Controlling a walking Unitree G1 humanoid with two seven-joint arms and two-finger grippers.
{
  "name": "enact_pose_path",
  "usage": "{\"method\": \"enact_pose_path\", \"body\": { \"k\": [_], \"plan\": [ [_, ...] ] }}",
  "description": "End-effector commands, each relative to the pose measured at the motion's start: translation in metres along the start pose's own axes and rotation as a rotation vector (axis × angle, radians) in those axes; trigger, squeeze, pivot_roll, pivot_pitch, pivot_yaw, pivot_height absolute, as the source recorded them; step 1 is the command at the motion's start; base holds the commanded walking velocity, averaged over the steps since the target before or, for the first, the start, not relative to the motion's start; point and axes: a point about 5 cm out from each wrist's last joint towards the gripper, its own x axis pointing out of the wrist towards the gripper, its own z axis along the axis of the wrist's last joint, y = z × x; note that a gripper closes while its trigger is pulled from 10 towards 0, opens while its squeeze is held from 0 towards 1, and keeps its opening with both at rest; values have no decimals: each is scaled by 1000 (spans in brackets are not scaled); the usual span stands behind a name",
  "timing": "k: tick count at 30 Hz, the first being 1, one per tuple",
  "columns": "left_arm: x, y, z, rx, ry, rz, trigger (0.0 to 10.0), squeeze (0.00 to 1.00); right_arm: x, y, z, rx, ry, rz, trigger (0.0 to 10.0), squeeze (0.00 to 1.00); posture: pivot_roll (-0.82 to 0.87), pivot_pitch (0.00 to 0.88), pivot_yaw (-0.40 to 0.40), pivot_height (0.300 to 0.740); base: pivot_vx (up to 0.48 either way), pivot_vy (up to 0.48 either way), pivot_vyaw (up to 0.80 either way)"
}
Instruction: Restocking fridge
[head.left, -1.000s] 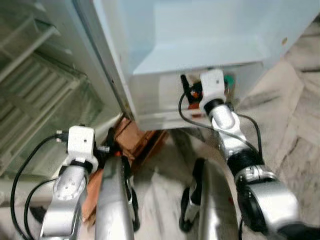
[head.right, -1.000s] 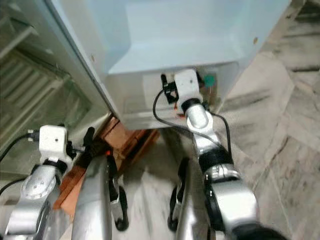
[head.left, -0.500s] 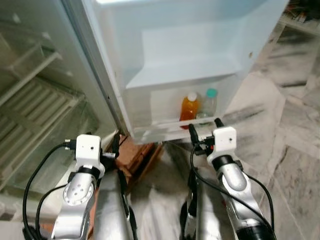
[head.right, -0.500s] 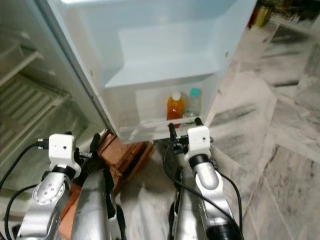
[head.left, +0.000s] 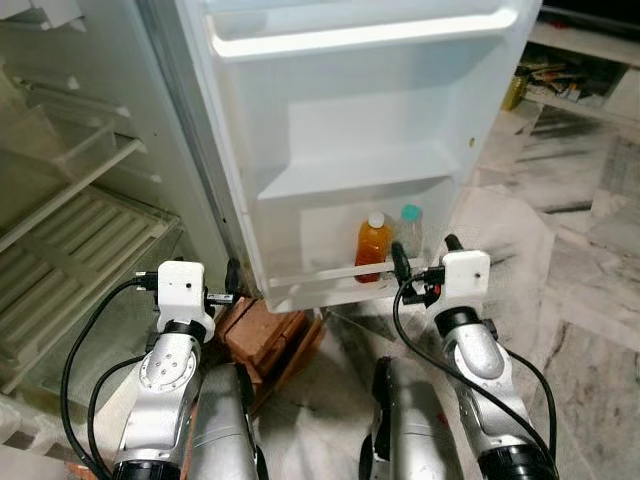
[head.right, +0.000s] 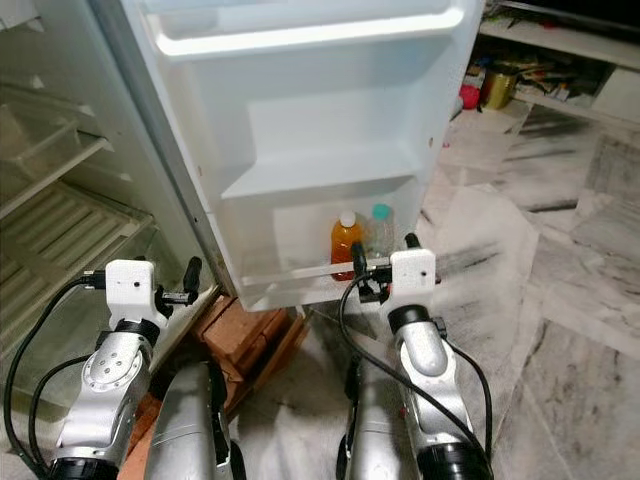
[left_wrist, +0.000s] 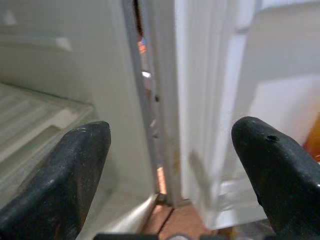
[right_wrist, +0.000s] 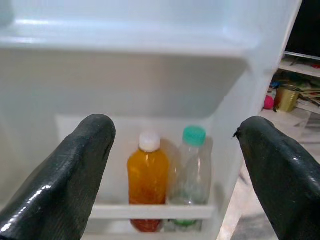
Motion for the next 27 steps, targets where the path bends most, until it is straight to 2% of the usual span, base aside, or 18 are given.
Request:
{"method": "enact_pose_path", "body": {
  "k": [1, 7, 11, 12, 16, 19, 23, 27],
  "plan": [
    [4, -3, 4, 7, -23, 2, 10000, 0, 3, -2, -1, 17, 17, -21, 10000, 0, -34, 0, -10, 639, 0, 0, 0],
    [8, -11, 4, -5, -39, -4, 10000, 0, 10, -1, 1, 16, 9, -7, 10000, 0, -27, 0, -12, 664, 0, 0, 0],
    [8, -9, 3, 2, -42, 3, 10000, 0, 13, -4, 1, 21, 14, -14, 10000, 0, -24, 0, -13, 684, 0, 0, 0],
    [8, -4, 3, 32, -45, 41, 10000, 0, 14, -4, 1, 22, 14, -14, 10000, 0, -23, 0, -14, 694, 0, 0, 0],
    [9, 0, 2, 49, -43, 58, 10000, 0, 14, -4, 0, 22, 18, -12, 10000, 0, -23, 0, -16, 709, 0, 0, 0],
    [9, 2, -1, 47, -34, 67, 10000, 0, 13, -3, -6, 61, 58, -26, 10000, 0, -28, 0, -19, 724, 0, 0, 0],
    [8, -3, -4, 38, -22, 69, 10000, 0, 12, -2, -10, 62, 86, -17, 10000, 0, -32, 0, -21, 740, 0, 0, 0],
    [8, -8, -7, 49, -7, 75, 10000, 0, 11, 2, -24, 72, 189, 20, 10000, 0, -35, 0, -18, 740, 0, 0, 0]
  ]
}}
